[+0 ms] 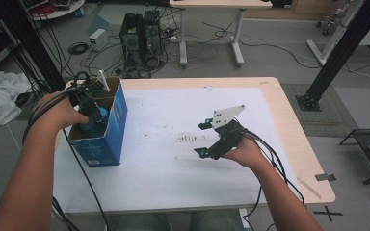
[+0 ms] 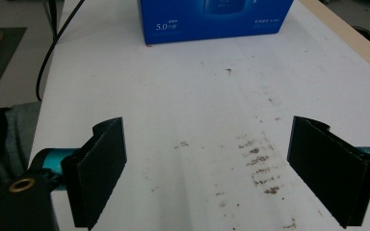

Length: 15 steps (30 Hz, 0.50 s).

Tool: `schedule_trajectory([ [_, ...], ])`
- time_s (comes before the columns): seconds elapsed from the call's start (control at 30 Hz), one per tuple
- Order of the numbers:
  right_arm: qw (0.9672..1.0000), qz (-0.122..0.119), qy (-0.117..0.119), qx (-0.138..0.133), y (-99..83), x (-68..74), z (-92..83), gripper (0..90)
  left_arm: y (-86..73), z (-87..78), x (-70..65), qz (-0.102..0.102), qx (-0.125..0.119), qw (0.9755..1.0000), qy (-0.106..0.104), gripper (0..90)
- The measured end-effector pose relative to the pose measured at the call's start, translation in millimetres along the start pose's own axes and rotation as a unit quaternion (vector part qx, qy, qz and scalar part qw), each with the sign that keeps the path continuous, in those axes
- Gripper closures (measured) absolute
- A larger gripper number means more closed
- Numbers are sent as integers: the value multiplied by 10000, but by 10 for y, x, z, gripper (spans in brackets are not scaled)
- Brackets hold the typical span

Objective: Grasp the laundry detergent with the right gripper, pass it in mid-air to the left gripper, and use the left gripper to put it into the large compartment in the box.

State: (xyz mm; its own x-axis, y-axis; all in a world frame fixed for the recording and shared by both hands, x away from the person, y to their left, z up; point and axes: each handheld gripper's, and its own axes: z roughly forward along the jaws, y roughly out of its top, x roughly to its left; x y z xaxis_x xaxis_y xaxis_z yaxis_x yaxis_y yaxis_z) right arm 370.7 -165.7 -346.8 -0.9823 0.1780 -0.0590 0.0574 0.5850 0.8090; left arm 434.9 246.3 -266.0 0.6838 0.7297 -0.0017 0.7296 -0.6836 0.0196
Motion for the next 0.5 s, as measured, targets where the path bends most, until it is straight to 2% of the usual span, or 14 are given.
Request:
schedule_trajectory([
  [0.17, 10000, 8, 23, 20, -4, -2, 13, 129, -28, -112, -16, -80, -114, 9999, 40, 281],
  [0.27, 10000, 16, -31, 7, -6, -4, 13, 129, -35, -192, -13, -29, -77, 9999, 79, 280],
  [0.3, 10000, 13, 33, 16, -4, -13, 10, 129, -34, -216, -14, -26, -68, 10000, 63, 280],
  [0.4, 10000, 1, 17, -9, -4, -21, 3, 129, -31, -250, -36, -97, -117, 9999, 65, 261],
  [0.43, 10000, 3, 3, 6, -4, -21, 1, 129, -30, -271, -24, -47, -55, 10000, 27, 259],
  [0.47, 10000, 11, 5, 25, -4, -22, 0, 129, -34, -264, -42, -214, -195, 9996, -28, 259],
  [0.5, 10000, 17, 30, 23, -5, -24, 1, 129, -34, -284, -32, -121, -150, 9998, -5, 259],
])
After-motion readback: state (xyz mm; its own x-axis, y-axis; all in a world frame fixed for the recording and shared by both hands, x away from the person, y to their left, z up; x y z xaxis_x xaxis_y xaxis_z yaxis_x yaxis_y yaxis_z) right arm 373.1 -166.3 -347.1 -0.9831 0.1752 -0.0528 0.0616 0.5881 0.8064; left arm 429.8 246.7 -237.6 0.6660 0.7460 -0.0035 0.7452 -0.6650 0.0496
